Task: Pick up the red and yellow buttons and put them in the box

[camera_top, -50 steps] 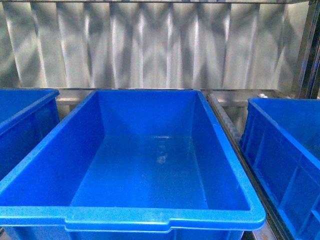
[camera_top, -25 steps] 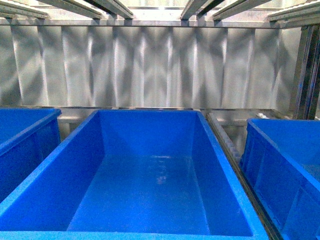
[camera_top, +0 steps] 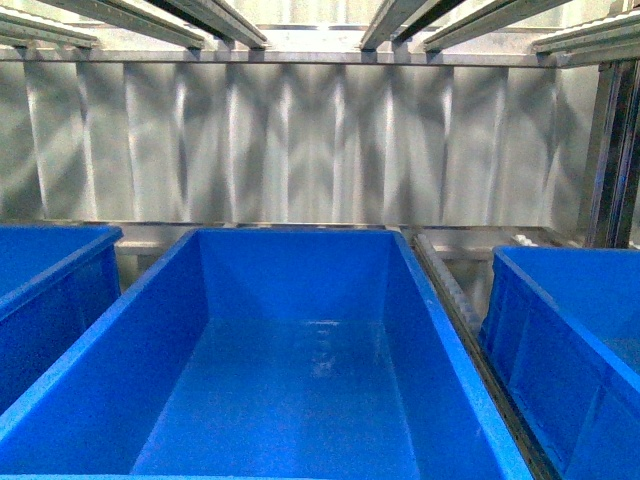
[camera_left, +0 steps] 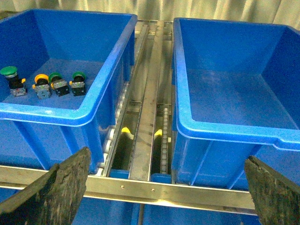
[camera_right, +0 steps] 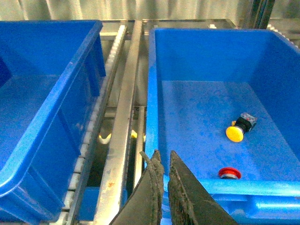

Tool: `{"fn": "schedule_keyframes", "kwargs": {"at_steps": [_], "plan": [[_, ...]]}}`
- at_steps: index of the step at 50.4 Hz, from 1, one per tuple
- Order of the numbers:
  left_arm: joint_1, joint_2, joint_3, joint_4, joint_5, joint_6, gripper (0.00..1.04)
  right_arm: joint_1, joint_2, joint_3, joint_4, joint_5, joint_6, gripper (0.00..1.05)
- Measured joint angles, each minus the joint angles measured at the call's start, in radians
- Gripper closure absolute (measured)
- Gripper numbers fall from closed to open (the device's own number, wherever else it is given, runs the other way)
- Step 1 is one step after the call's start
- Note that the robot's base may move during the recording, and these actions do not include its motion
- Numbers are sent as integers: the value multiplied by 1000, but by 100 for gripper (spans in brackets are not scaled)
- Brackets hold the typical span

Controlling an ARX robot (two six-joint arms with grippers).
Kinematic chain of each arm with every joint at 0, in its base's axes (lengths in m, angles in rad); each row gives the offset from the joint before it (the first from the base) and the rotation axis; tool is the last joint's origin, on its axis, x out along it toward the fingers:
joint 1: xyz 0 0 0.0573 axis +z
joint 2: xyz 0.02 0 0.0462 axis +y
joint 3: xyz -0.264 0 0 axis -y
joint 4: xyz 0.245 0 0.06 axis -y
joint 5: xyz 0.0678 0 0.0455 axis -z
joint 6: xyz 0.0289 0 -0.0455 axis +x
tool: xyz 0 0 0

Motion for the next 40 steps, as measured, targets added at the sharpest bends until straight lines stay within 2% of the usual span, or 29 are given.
{"fn": "schedule_keyframes", "kwargs": {"at_steps": [27, 40], "plan": [[0, 0, 0, 0, 0, 0, 8, 0, -288, -119, -172, 0, 0, 101], [0, 0, 0, 0, 0, 0, 8, 0, -368, -137, -206, 0, 0, 101]]}}
